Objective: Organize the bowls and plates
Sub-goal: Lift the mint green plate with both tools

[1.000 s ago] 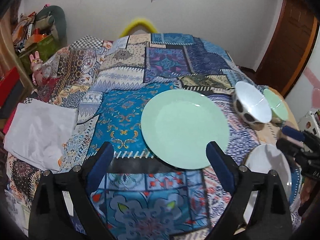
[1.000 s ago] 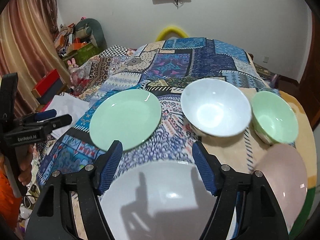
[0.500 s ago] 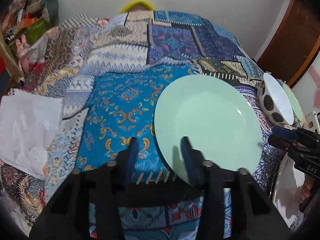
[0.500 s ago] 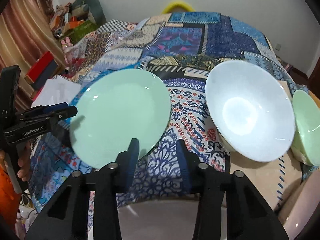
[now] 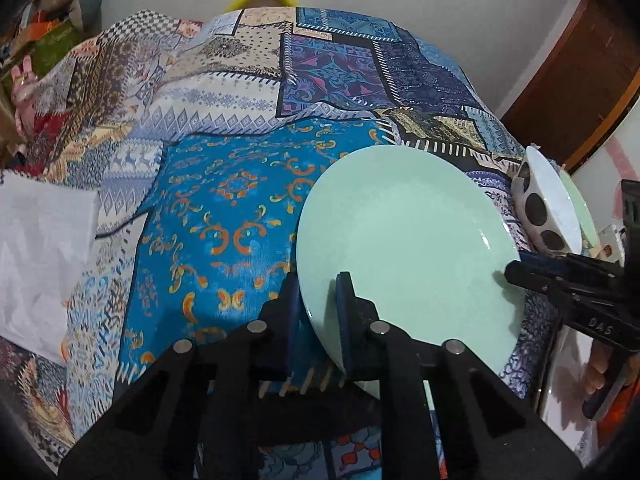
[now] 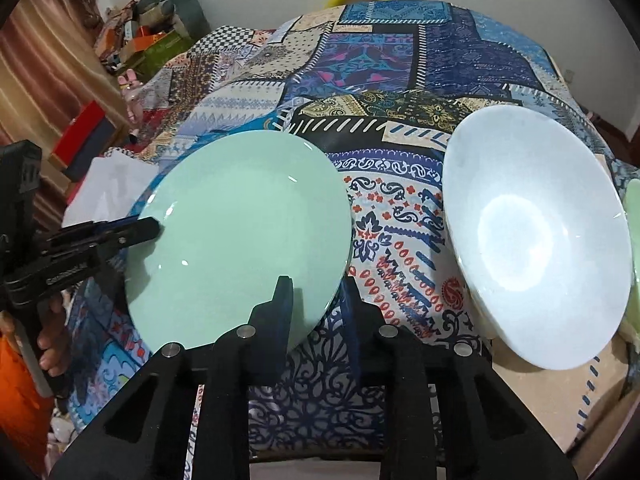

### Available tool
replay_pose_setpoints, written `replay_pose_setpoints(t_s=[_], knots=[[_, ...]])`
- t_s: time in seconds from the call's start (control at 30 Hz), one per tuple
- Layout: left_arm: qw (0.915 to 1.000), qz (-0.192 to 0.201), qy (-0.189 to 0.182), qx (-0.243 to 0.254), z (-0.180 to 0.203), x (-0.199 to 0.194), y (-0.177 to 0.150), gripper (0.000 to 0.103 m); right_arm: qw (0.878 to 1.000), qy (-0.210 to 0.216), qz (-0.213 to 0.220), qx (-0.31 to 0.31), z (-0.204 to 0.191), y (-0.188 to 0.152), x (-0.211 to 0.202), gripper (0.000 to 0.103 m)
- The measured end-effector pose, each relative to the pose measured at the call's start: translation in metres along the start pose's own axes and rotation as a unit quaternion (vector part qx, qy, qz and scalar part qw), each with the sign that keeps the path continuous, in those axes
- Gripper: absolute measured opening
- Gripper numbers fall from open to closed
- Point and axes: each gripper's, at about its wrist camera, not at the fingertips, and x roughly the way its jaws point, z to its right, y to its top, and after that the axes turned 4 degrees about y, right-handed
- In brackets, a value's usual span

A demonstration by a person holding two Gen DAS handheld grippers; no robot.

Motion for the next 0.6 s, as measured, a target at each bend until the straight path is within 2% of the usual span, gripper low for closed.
replay_pose_setpoints(t_s=[0.23, 0.37, 0.6], knots=[[0.9999, -0.013, 0.009, 0.001, -0.006, -0.018, -0.023, 0.017, 0.999, 0.018, -0.012, -0.033, -0.014, -0.011, -0.002, 0.022], [0.9997, -0.022, 0.001, -0.006, -0.01, -0.028, -0.04, 0.017, 0.998, 0.019, -0.019, -0.055, -0.022, -0.021, -0.005, 0.022], [0.9998, -0.02, 0.006, 0.004, -0.009, -0.031, -0.049, 0.018, 0.998, 0.027, -0.032, -0.04, -0.018, -0.018, 0.002, 0.02]])
